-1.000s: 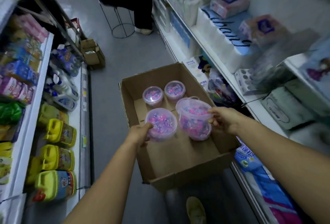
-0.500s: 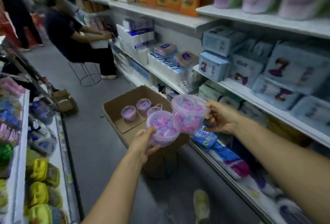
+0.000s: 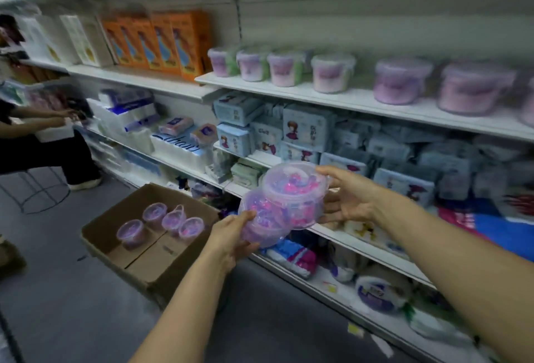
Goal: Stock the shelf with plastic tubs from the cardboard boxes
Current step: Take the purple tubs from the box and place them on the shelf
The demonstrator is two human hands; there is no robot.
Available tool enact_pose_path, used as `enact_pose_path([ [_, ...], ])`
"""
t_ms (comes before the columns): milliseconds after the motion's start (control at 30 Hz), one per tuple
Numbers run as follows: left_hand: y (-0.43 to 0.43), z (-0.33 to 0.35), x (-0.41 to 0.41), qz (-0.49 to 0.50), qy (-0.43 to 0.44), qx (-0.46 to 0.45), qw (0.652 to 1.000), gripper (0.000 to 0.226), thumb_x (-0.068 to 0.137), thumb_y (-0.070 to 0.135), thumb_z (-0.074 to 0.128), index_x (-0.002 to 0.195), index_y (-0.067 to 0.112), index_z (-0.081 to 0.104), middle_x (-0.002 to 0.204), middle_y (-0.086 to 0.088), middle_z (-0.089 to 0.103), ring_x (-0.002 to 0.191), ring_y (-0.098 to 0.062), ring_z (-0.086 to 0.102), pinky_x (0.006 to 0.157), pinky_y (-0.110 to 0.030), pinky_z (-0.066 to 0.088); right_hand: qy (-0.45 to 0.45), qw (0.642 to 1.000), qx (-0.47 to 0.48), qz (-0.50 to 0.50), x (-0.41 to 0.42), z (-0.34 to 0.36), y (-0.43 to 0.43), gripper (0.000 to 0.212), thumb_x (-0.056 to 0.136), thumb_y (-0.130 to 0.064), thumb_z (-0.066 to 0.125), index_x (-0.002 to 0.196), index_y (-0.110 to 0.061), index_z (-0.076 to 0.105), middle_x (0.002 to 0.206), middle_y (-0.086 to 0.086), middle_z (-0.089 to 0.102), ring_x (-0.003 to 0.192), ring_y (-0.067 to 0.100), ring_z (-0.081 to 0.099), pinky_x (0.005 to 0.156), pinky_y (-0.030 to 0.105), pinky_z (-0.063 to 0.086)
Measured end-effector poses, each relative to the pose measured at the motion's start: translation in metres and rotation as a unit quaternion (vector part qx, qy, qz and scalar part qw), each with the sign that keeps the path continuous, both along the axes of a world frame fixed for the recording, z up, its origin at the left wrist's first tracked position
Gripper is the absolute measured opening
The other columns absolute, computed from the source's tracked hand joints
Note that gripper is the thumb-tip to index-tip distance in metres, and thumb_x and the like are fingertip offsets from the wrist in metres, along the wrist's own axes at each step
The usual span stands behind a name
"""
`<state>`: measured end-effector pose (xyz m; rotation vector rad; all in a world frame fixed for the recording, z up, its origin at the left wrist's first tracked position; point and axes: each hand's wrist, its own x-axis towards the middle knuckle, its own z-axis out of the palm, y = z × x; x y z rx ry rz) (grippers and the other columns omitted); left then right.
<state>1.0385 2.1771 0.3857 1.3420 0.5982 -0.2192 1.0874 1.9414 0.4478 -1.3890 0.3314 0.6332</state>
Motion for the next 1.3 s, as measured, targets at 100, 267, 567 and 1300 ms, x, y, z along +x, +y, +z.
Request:
enact_pose_path([
  [100, -0.045, 0.013, -0.006, -0.041, -0.009, 0.008, 0.999, 0.025, 0.081, 0.028, 0.073, 0.09, 0.009, 0.059, 0.077, -0.009, 0.062, 0.044, -0.017, 0.061, 0.05, -0.03, 0.056, 0.014, 1.0, 0.016, -0.023, -0.023, 0.016, -0.053, 0.053, 0.081, -0.047, 0.061, 0.112, -0.005, 0.054, 0.107, 0.021, 0.057, 0.097, 0.038, 0.06, 0.081, 0.047, 0.055],
  [267, -0.138, 0.031, -0.027, -0.107, -0.035, 0.0, 0.994, 0.044, 0.078, 0.035, 0.074, 0.106, 0.009, 0.052, 0.098, -0.02, 0.058, 0.071, -0.027, 0.058, 0.055, -0.035, 0.057, -0.022, 0.988, 0.081, -0.133, -0.077, 0.038, -0.16, 0.044, 0.081, -0.041, 0.059, 0.11, -0.007, 0.053, 0.102, 0.019, 0.055, 0.089, 0.037, 0.061, 0.074, 0.05, 0.058],
  [567, -0.355, 0.065, -0.11, -0.212, -0.065, -0.002, 0.975, 0.045, 0.085, 0.043, 0.064, 0.12, 0.02, 0.049, 0.095, -0.015, 0.054, 0.076, -0.028, 0.056, 0.082, -0.044, 0.055, -0.104, 0.95, 0.057, -0.289, -0.219, 0.071, -0.366, 0.046, 0.083, -0.051, 0.055, 0.11, -0.014, 0.058, 0.096, 0.011, 0.06, 0.085, 0.03, 0.063, 0.078, 0.046, 0.054],
  [1300, -0.663, 0.139, -0.158, -0.36, -0.137, -0.06, 0.921, 0.045, 0.084, 0.05, 0.06, 0.118, 0.022, 0.054, 0.105, -0.02, 0.06, 0.097, -0.034, 0.061, 0.074, -0.04, 0.057, -0.181, 0.81, 0.026, -0.558, -0.323, 0.123, -0.66, 0.036, 0.087, -0.039, 0.06, 0.113, -0.019, 0.046, 0.087, 0.004, 0.053, 0.094, 0.027, 0.054, 0.094, 0.051, 0.045],
])
